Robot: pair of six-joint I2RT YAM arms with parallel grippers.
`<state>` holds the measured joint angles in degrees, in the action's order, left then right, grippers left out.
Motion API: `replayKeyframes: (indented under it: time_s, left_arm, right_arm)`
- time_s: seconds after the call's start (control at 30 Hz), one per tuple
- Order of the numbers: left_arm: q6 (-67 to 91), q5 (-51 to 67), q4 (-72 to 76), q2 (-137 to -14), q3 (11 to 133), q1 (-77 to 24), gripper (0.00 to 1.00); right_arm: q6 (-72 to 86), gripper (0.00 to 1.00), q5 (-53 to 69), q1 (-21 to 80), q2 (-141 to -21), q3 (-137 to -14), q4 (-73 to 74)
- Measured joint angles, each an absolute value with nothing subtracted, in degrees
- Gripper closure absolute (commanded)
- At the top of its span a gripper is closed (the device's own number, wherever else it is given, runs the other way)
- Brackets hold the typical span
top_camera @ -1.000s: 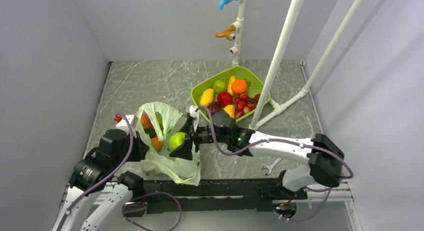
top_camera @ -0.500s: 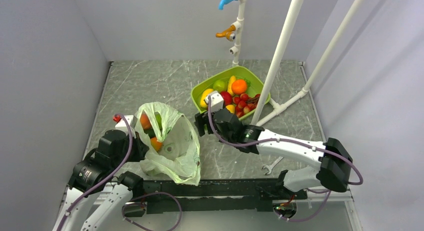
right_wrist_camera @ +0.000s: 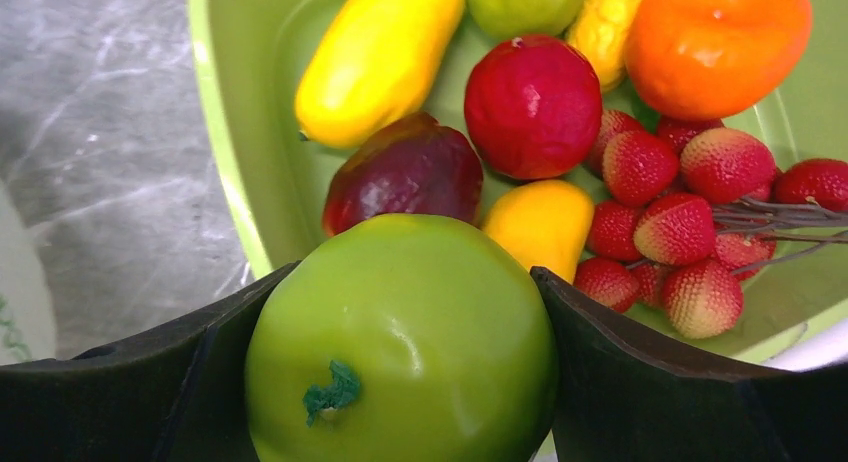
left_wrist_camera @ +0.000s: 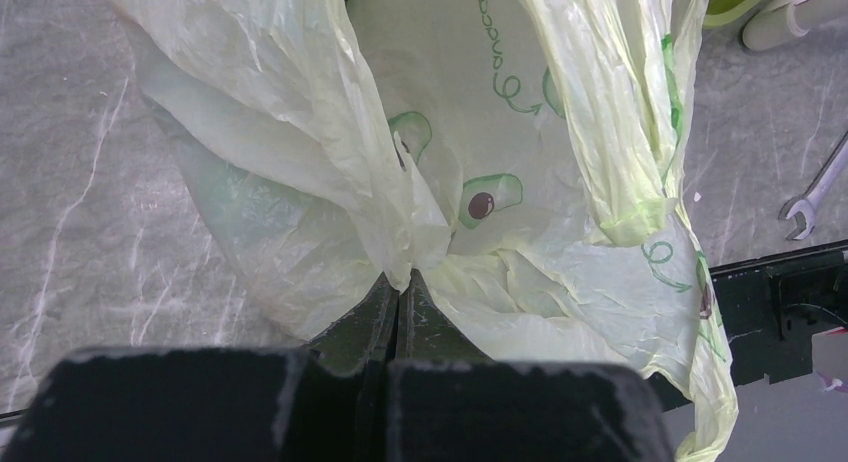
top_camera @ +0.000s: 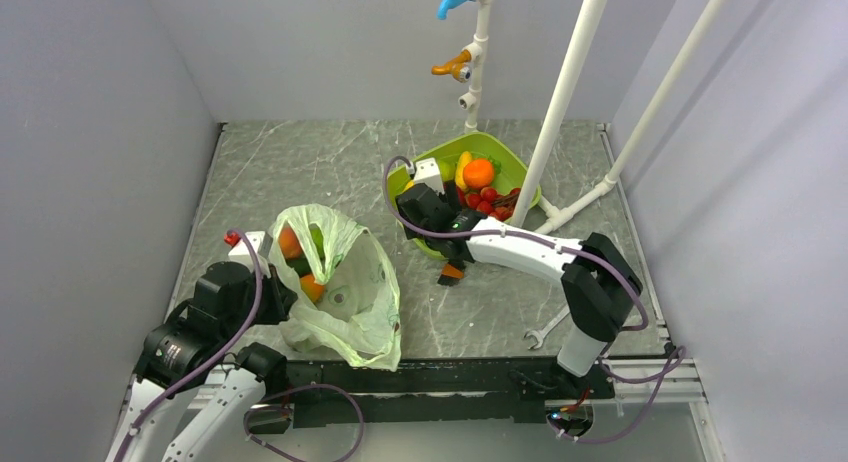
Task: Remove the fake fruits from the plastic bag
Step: Place the fake fruit in the bin.
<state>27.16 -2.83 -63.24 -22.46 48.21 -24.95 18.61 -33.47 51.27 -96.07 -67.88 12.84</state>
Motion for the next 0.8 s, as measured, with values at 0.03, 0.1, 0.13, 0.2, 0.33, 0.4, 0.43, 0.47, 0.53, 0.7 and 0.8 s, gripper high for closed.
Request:
replayKeyframes:
  time_s: [0.03, 0.1, 0.13, 0.2, 0.33, 0.4, 0.43, 0.47, 0.53, 0.7, 0.8]
  left_arm:
    - [27.16, -2.83, -63.24, -22.41, 48.21, -24.95, 1.0]
    - [27.2, -2.85, -63.24, -22.13, 48.18, -24.95, 1.0]
    - [27.2, -2.85, -63.22, -21.96, 48.16, -24.95, 1.0]
    - [27.2, -2.85, -63.24, -21.69, 48.14, -24.95, 1.0]
    - [27.2, -2.85, -63.24, -21.58, 48.12, -24.95, 1.0]
    - [27.2, -2.83, -63.24, -21.61, 48.12, -24.95, 1.0]
    - [27.2, -2.83, -63.24, -21.63, 48.12, -24.95, 1.0]
    - [27.2, -2.85, -63.24, -21.65, 48.12, -24.95, 1.0]
    - [27.22, -2.85, -63.24, -21.67, 48.12, -24.95, 1.0]
    - [27.24, -2.87, -63.22, -21.61, 48.12, -24.95, 1.0]
    - [27.24, -2.85, -63.24, -21.58, 48.12, -24.95, 1.0]
  right_arm:
    - [18.41, 0.79, -34.41, 51.07, -96.97, -68.51, 13.63]
    - [18.0, 0.65, -35.55, 50.94, -97.51, -68.58, 14.68]
    - [17.91, 0.56, -35.79, 50.78, -97.51, -68.58, 15.14]
    - [17.54, 0.39, -36.01, 50.59, -97.51, -68.58, 15.44]
    - [16.95, 0.12, -35.86, 49.78, -97.51, -68.58, 15.42]
    - [16.67, 0.1, -35.68, 49.56, -97.51, -68.58, 15.42]
    - [16.49, 0.08, -35.62, 49.52, -97.49, -68.58, 15.44]
    - [16.27, 0.07, -35.53, 49.5, -97.47, -68.58, 15.44]
    - [15.81, 0.05, -35.46, 49.5, -97.25, -68.55, 15.42]
    - [15.09, 0.09, -34.15, 49.5, -94.78, -67.72, 15.31]
    - [14.76, 0.13, -30.65, 49.5, -91.35, -65.3, 14.76]
